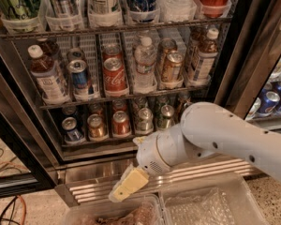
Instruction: Pick pepsi can from bottom shelf of fridge
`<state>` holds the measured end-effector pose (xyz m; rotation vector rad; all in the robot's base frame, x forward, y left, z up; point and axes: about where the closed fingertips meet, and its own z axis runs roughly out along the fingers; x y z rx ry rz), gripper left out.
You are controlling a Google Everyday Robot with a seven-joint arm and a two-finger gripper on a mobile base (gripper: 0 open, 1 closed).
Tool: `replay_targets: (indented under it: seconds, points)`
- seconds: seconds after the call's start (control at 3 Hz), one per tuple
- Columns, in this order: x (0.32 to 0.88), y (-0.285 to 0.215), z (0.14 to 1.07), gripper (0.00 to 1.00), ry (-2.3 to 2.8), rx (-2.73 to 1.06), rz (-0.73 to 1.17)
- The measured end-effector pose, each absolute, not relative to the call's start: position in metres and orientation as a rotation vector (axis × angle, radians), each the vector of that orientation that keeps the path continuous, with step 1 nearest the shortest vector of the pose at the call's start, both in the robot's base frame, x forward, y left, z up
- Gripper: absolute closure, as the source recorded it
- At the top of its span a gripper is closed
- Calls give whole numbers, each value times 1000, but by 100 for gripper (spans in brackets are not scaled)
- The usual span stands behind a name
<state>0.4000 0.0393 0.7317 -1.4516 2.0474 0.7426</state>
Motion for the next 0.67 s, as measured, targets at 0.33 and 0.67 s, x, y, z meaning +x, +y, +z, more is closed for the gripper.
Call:
replay_targets:
  seconds: [0.33, 0.67]
  points:
    - [403, 57, 707, 0, 2064, -1377, 773]
    - [411, 84, 683, 0, 2067, -1339, 787]
